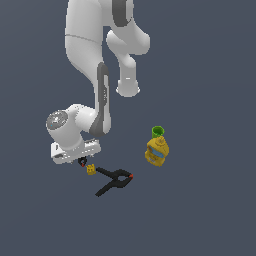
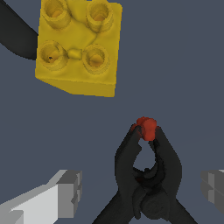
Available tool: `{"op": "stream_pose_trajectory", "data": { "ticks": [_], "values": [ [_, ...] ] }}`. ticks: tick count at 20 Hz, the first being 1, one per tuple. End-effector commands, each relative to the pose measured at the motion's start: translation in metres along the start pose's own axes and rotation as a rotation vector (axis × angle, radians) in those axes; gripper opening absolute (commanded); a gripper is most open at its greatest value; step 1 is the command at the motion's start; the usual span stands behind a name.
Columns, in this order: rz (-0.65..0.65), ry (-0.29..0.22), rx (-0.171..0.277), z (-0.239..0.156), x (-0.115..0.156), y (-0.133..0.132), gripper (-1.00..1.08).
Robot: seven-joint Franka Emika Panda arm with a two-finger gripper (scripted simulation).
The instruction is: Pick up a designated object from a clutter of objects.
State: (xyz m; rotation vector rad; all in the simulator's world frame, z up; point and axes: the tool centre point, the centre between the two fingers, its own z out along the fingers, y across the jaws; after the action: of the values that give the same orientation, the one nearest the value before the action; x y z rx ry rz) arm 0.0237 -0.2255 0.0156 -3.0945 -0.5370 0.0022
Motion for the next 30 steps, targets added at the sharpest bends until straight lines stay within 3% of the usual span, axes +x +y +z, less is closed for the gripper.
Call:
{"op": "stream_pose_trajectory", "data": {
  "ticks": [1, 2, 18, 30],
  "values": [
    [0.0, 0.001, -0.001, 0.002, 0.001, 0.001, 1.0],
    [0.0, 0.001, -0.001, 0.002, 0.001, 0.001, -1.0],
    [0.0, 0.001, -0.001, -0.005, 0.001, -0.005, -1.0],
    [0.0, 0.002, -0.001, -0.061, 0.006, -0.056, -1.0]
  ]
}}
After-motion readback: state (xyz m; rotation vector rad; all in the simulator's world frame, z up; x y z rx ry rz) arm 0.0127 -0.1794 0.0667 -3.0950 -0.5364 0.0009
